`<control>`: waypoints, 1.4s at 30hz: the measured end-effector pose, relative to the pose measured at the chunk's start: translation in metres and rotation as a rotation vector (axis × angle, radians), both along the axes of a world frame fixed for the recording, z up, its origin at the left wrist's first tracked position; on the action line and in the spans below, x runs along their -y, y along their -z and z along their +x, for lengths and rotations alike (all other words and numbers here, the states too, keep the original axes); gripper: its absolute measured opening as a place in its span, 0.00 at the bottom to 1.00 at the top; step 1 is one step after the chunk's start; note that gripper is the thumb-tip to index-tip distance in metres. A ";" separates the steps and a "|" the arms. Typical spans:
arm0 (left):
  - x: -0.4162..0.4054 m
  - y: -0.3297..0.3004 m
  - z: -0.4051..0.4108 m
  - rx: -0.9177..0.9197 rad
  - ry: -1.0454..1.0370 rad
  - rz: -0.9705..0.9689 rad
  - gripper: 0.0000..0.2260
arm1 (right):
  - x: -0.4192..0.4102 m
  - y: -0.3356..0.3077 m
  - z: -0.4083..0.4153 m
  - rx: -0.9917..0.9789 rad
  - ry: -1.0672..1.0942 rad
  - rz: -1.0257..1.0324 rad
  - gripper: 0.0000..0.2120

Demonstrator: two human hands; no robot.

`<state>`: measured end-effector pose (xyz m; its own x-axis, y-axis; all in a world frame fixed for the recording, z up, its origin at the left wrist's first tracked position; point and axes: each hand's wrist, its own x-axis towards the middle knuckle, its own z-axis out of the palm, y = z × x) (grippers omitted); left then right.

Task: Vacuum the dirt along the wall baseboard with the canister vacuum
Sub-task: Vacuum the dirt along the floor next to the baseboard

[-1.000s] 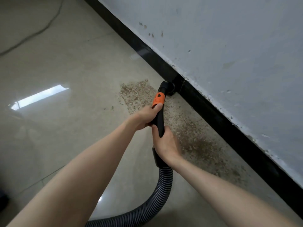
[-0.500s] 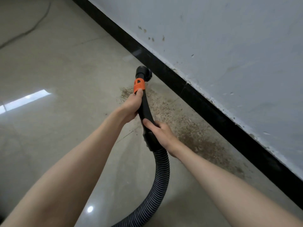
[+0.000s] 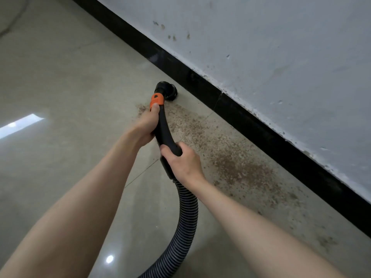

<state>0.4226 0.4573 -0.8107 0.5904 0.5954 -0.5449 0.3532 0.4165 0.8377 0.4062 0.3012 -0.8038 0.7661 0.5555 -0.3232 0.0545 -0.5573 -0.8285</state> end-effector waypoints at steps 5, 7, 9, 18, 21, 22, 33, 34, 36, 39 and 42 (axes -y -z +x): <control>0.024 0.003 0.007 -0.005 0.037 -0.034 0.19 | 0.022 0.001 0.003 0.028 0.026 -0.012 0.15; 0.035 -0.001 0.011 -0.006 0.062 -0.020 0.21 | 0.031 0.001 0.006 0.037 0.051 0.005 0.15; 0.044 -0.004 0.015 0.001 0.110 -0.015 0.24 | 0.040 0.003 0.006 0.043 0.072 0.005 0.15; 0.082 -0.004 0.010 -0.030 0.236 0.003 0.23 | 0.075 0.005 -0.010 0.082 0.152 -0.021 0.14; 0.079 -0.006 0.006 -0.005 0.231 -0.004 0.21 | 0.071 0.003 -0.014 0.097 0.170 -0.003 0.15; 0.074 -0.008 0.004 0.003 0.216 0.009 0.21 | 0.066 0.001 -0.013 0.096 0.166 0.010 0.15; 0.003 -0.014 -0.072 0.001 -0.301 0.001 0.18 | 0.004 -0.015 -0.034 0.087 -0.188 0.059 0.15; 0.000 -0.017 -0.079 0.005 -0.337 -0.008 0.19 | 0.001 -0.019 -0.037 0.047 -0.222 0.082 0.14; 0.000 -0.022 -0.095 0.018 -0.415 -0.040 0.20 | -0.001 -0.024 -0.040 -0.072 -0.282 0.120 0.13; 0.007 -0.021 -0.121 0.007 -0.512 -0.106 0.20 | 0.011 -0.024 -0.047 -0.307 -0.358 0.150 0.11; 0.022 -0.013 -0.145 -0.035 -0.530 -0.130 0.19 | 0.026 -0.020 -0.056 -0.312 -0.465 0.081 0.10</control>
<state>0.2777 0.4353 -0.7982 0.2081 0.7330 -0.6476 0.0939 0.6441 0.7592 0.3501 0.2753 -0.7840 0.3100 0.8440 -0.4377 0.0247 -0.4673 -0.8837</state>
